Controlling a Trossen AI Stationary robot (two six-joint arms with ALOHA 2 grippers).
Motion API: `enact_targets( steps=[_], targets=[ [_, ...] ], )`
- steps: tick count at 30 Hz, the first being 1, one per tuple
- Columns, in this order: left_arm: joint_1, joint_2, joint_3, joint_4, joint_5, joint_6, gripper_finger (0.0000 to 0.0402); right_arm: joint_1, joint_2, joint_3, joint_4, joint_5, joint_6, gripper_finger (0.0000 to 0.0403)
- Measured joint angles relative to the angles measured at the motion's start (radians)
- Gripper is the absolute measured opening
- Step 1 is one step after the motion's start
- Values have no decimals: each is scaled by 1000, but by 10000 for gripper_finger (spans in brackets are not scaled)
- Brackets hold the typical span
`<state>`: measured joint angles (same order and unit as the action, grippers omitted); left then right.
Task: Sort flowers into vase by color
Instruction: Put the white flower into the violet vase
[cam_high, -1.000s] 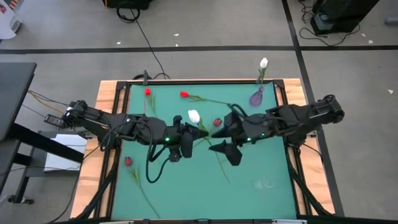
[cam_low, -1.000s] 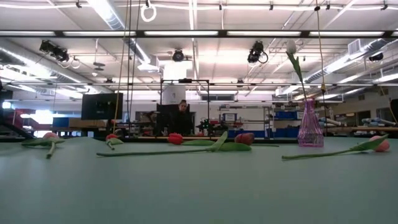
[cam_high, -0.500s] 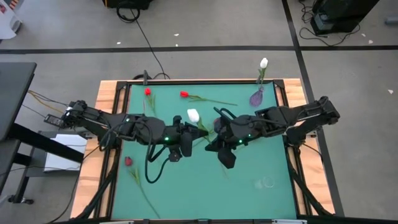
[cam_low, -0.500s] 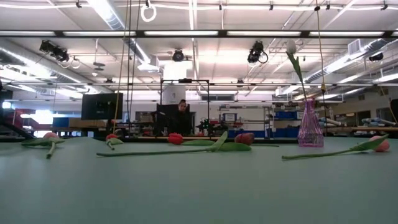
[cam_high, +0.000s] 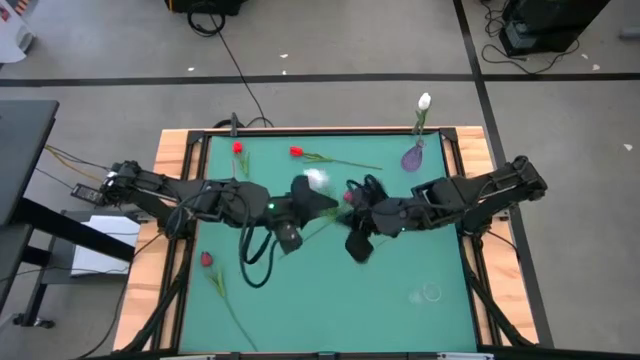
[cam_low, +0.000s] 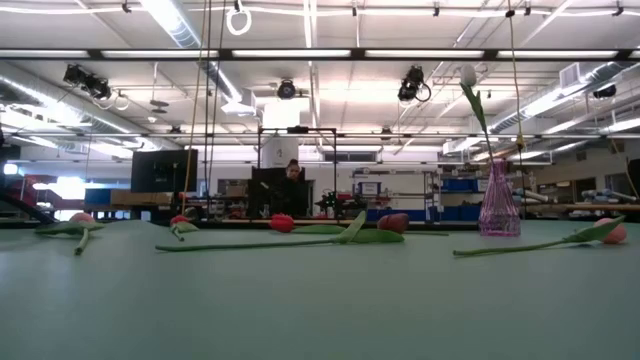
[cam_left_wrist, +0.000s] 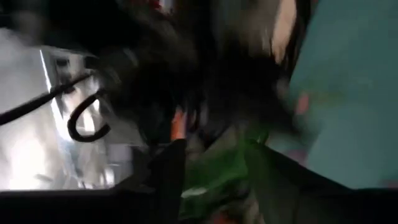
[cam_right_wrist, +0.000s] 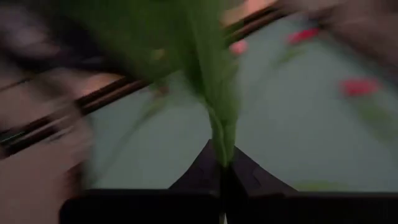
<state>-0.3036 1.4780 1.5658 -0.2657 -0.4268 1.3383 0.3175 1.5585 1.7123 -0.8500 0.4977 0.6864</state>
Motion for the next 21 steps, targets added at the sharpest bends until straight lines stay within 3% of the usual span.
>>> enact_targets(
  steps=[3,8,12,17,21],
  targets=[
    [10,-15,0,-1,26,-246,218,2,-1,0,-82,192,60,4],
    [98,-72,0,-29,88,-734,261,-6,-20,0,-193,359,103,4],
    [252,-106,-4,-160,288,-1119,267,-21,-65,0,-269,528,105,4],
    [411,-123,-90,-130,506,-1297,267,-32,-143,0,-373,709,103,4],
    [487,-151,-190,20,570,-1365,267,-31,-204,0,-495,851,113,4]
  ],
)
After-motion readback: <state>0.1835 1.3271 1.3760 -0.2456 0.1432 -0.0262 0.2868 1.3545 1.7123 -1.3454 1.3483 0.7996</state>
